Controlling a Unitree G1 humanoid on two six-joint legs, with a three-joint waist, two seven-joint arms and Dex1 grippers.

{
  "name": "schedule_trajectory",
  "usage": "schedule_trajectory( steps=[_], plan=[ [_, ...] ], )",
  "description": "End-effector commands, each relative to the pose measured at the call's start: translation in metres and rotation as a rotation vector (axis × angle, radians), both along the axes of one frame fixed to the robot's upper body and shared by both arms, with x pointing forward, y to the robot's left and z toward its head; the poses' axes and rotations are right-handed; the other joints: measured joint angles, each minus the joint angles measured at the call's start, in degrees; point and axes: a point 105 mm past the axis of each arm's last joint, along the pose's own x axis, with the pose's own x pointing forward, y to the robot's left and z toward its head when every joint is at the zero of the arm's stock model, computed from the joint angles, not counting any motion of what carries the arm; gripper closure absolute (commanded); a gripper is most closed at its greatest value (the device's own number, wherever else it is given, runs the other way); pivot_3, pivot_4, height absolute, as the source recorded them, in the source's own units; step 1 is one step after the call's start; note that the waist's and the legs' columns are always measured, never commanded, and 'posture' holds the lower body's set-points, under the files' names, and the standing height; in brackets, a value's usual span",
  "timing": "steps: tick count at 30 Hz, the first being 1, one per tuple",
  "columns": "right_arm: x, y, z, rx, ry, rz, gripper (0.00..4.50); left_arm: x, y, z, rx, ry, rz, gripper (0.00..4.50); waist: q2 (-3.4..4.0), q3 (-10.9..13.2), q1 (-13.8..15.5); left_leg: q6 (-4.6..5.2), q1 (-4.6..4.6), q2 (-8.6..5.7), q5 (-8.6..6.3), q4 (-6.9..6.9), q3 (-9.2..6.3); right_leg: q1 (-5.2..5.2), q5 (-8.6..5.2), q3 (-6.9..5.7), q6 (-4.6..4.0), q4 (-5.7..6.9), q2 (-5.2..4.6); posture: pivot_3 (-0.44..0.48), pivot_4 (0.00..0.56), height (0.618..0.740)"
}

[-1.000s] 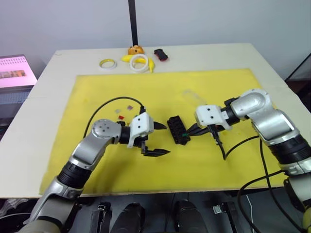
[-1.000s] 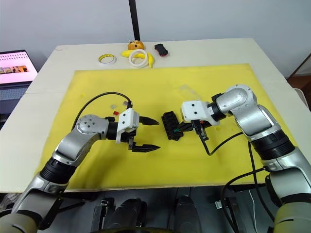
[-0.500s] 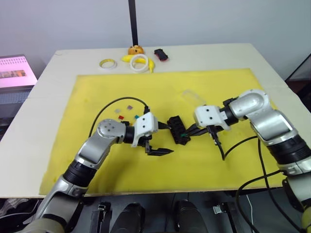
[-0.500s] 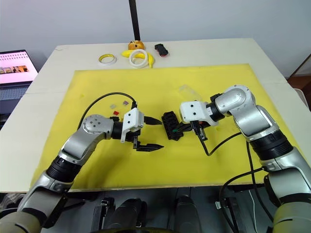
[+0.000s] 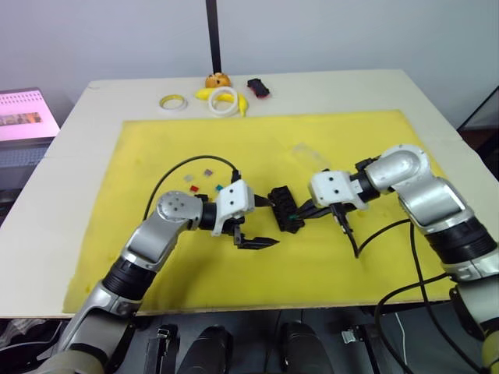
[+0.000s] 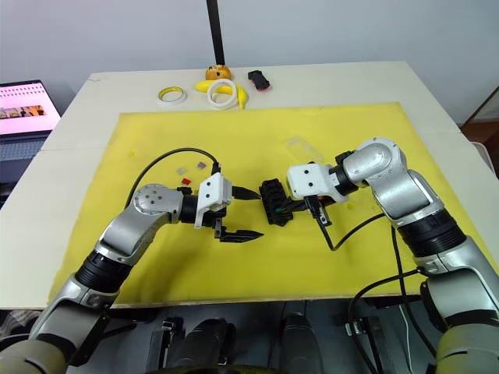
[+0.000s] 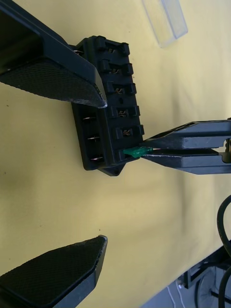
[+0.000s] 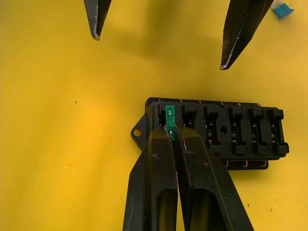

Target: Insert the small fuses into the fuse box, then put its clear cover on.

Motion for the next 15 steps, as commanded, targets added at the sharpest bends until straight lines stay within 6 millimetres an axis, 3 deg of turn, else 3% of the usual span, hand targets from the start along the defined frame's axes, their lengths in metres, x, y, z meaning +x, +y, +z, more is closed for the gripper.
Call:
schedule_trajectory(
  steps=[1,15],
  plan=[
    [0.0007,-0.0033,0.0074,0.002,-0.022,-0.003,4.5,0.0004,-0.0008,0.0114,-0.011,-0.054,-0.008,0.03,0.0,0.0,0.0,0.0,0.0,0.0,0.0,0.0,0.0,0.0,0.0,0.0,0.0,0.0,0.0,0.0,0.15,0.74],
    [-0.0018,-0.0054,0.0049,-0.007,-0.015,-0.005,4.5,0.0026,-0.0095,0.0094,-0.015,-0.055,-0.01,0.03,0.0,0.0,0.0,0.0,0.0,0.0,0.0,0.0,0.0,0.01,0.0,0.0,0.0,0.0,0.0,0.0,0.15,0.74]
  ],
)
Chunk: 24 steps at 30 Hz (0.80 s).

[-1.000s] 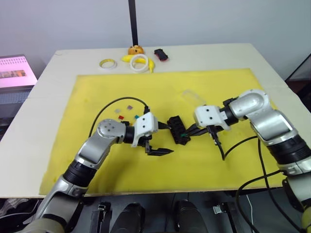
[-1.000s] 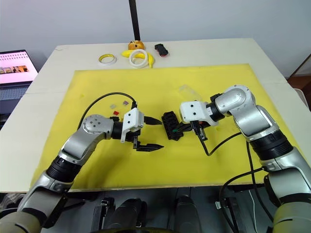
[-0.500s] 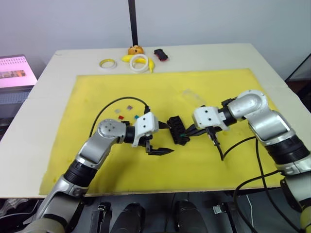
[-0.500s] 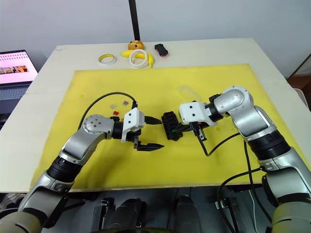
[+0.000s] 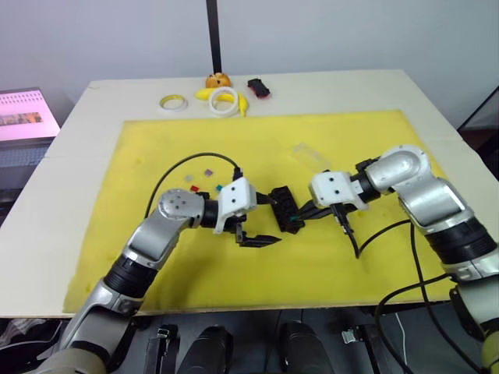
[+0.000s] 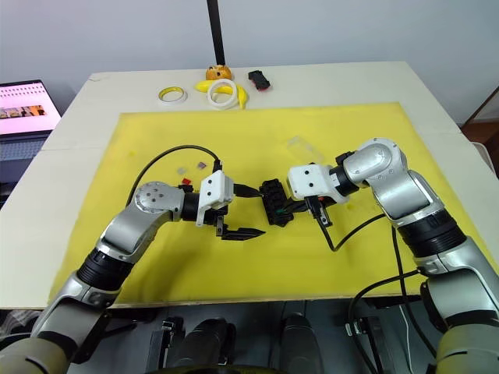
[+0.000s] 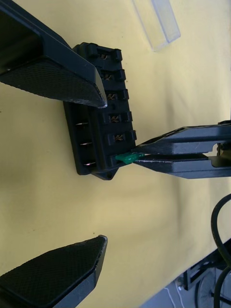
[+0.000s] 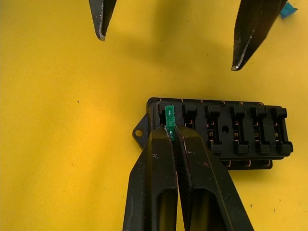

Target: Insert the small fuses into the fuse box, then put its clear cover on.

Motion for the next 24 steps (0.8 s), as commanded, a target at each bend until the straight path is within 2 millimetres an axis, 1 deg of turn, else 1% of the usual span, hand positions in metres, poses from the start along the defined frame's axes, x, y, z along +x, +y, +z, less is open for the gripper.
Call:
schedule_trajectory(
  steps=[1,10,18,24],
  plan=[
    [-0.001,-0.004,0.008,-0.004,-0.027,-0.001,4.5,0.001,-0.005,0.008,-0.013,-0.044,-0.009,0.03,0.0,0.0,0.0,0.0,0.0,0.0,0.0,0.0,0.0,0.0,0.0,0.0,0.0,0.0,0.0,0.0,0.15,0.74],
    [-0.002,-0.003,0.011,0.002,-0.028,0.001,4.5,0.001,-0.005,0.007,-0.015,-0.047,-0.011,0.03,0.0,0.0,0.0,0.0,0.0,0.0,0.0,0.0,0.0,0.0,0.0,0.0,0.0,0.0,0.0,0.0,0.15,0.74],
    [-0.006,-0.001,0.023,0.036,-0.017,-0.002,4.5,0.001,-0.005,0.007,-0.017,-0.047,-0.011,0.03,0.0,0.0,0.0,0.0,0.0,0.0,0.0,0.0,0.0,0.0,0.0,0.0,0.0,0.0,0.0,0.0,0.15,0.74],
    [-0.004,-0.002,0.015,0.006,-0.04,0.006,4.5,0.001,-0.004,0.007,-0.016,-0.045,-0.012,0.03,0.0,0.0,0.0,0.0,0.0,0.0,0.0,0.0,0.0,0.0,0.0,0.0,0.0,0.0,0.0,0.0,0.15,0.74]
  ],
)
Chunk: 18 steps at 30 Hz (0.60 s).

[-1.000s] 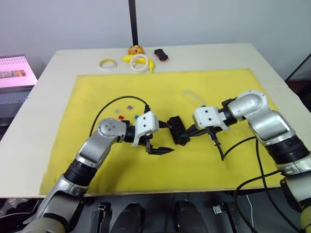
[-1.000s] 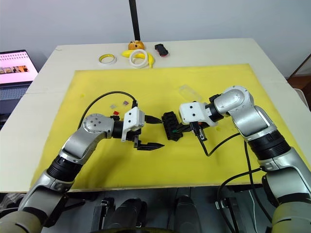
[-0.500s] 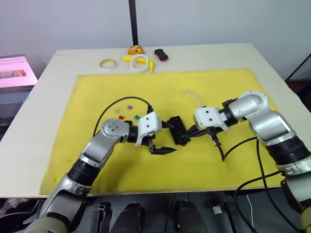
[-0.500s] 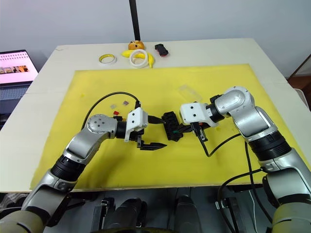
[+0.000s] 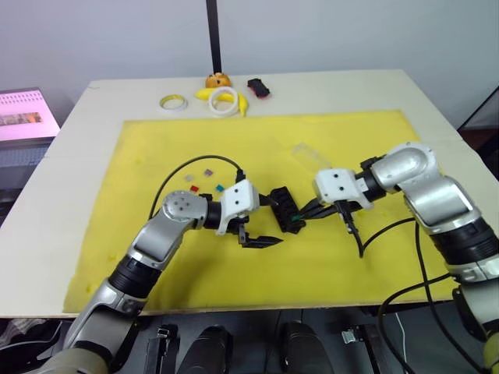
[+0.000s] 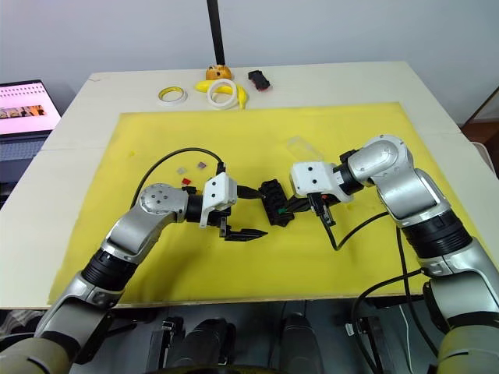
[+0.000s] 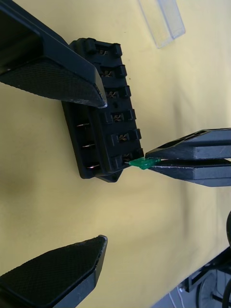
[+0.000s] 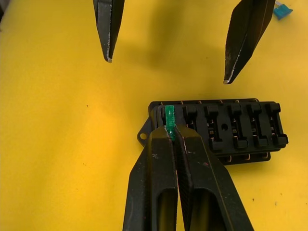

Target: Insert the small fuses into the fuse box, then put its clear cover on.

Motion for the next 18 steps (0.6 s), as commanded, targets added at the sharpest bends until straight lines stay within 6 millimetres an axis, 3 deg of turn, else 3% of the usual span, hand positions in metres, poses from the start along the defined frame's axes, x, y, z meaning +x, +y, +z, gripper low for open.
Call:
schedule_trajectory(
  steps=[1,18],
  plan=[
    [0.0011,-0.0013,0.0071,-0.009,-0.061,0.012,4.5,-0.0009,-0.0023,0.0103,-0.017,-0.046,-0.017,0.03,0.0,0.0,0.0,0.0,0.0,0.0,0.0,0.0,0.0,0.0,0.0,0.0,0.0,0.0,0.0,0.0,0.15,0.74],
    [0.0023,-0.0001,-0.0015,-0.03,-0.06,0.026,4.5,-0.0006,-0.001,0.0089,-0.021,-0.045,-0.007,0.03,0.0,0.0,0.0,0.0,0.0,0.0,0.0,0.0,0.0,0.0,0.0,0.0,0.0,0.01,0.0,0.0,0.15,0.74]
  ],
)
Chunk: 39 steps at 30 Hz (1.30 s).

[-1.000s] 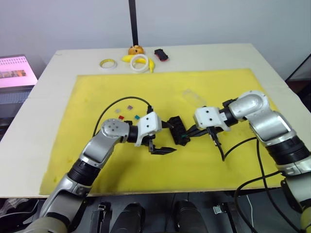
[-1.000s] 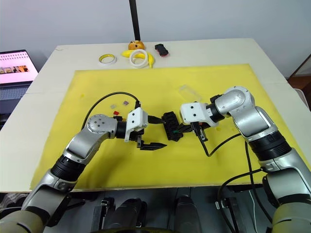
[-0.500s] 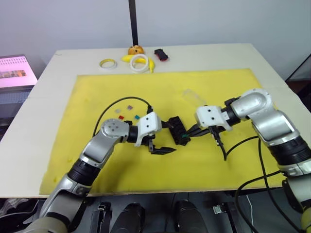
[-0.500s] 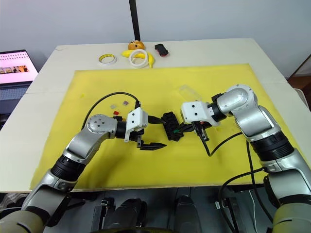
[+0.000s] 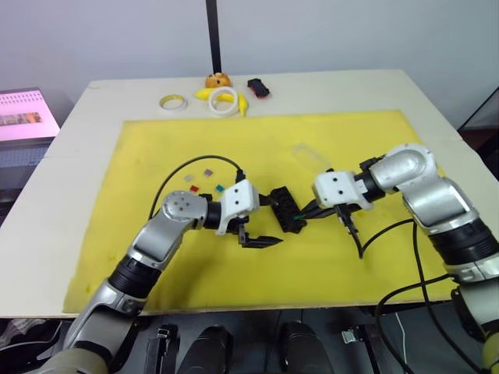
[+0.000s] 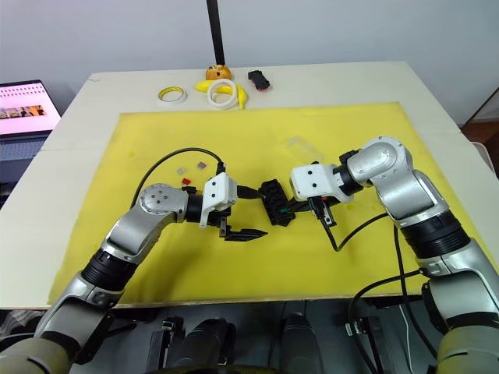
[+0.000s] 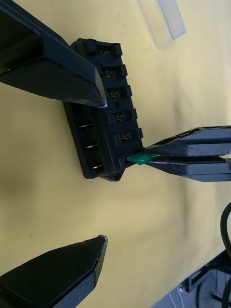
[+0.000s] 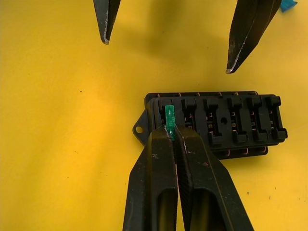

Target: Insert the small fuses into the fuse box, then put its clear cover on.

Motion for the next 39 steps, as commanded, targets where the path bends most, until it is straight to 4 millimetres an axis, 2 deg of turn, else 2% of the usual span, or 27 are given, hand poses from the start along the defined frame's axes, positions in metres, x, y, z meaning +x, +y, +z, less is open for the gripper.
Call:
schedule_trajectory(
  steps=[1,15,18,20,24,28,31,33,39],
  plan=[
    [-0.001,0.003,0.002,0.001,-0.021,0.016,4.5,-0.001,-0.001,0.009,-0.021,-0.045,-0.008,0.03,0.0,0.0,0.0,0.0,0.0,0.0,0.0,0.0,0.0,0.0,0.0,0.0,0.0,0.0,0.0,0.0,0.15,0.74],
    [-0.004,0.006,-0.001,0.01,0.014,-0.019,4.5,0.0,0.0,0.009,-0.023,-0.046,-0.002,0.03,0.0,0.0,0.0,0.0,0.0,0.0,0.0,0.0,0.0,0.0,0.0,0.0,0.0,0.0,0.0,0.0,0.15,0.74],
    [-0.007,0.008,0.011,0.064,0.034,-0.039,3.47,0.001,0.002,0.009,-0.022,-0.044,0.005,0.0,0.0,0.0,0.0,0.0,0.0,0.0,0.0,0.0,0.0,0.0,0.0,0.0,0.0,0.01,0.0,0.0,0.15,0.74],
    [-0.01,0.007,0.022,0.114,0.049,-0.057,2.6,0.001,0.005,0.01,-0.023,-0.04,0.009,0.0,0.0,0.0,0.0,0.0,0.0,0.0,0.0,0.0,0.0,0.0,0.0,0.0,0.0,0.01,0.0,0.0,0.15,0.74],
    [-0.015,0.003,0.029,0.191,0.091,-0.091,2.6,-0.001,0.008,0.011,-0.032,-0.031,0.0,0.0,0.0,0.0,0.1,0.0,-0.01,0.0,0.0,0.0,-0.01,0.0,0.0,0.0,0.0,0.0,-0.01,0.0,0.15,0.74],
    [-0.015,0.003,0.023,0.407,0.132,-0.125,2.6,-0.005,0.005,0.014,-0.067,-0.014,-0.024,0.0,-0.03,0.0,0.1,0.0,0.0,0.0,0.0,0.01,-0.05,0.03,0.0,-0.02,0.0,0.0,-0.01,0.0,0.15,0.74],
    [-0.012,0.0,0.01,0.47,0.154,-0.161,3.49,-0.004,0.006,0.012,-0.056,-0.022,-0.019,0.0,-0.03,0.0,0.0,0.0,0.01,0.0,0.0,0.02,-0.03,0.02,0.0,-0.02,0.0,0.03,-0.02,0.0,0.15,0.74],
    [-0.01,0.0,0.005,0.498,0.167,-0.182,4.4,-0.003,0.006,0.012,-0.056,-0.024,-0.017,0.0,-0.03,0.0,0.0,-0.01,0.02,0.0,0.0,0.02,-0.02,0.02,0.0,-0.02,0.0,0.04,-0.02,0.0,0.15,0.74],
    [-0.009,-0.001,-0.004,0.53,0.184,-0.208,4.46,-0.001,0.005,0.016,-0.057,-0.031,-0.013,0.0,-0.02,0.0,0.1,-0.01,0.02,0.0,0.0,0.02,-0.03,0.02,0.0,-0.02,0.0,0.04,-0.01,0.0,0.15,0.74]
  ],
)
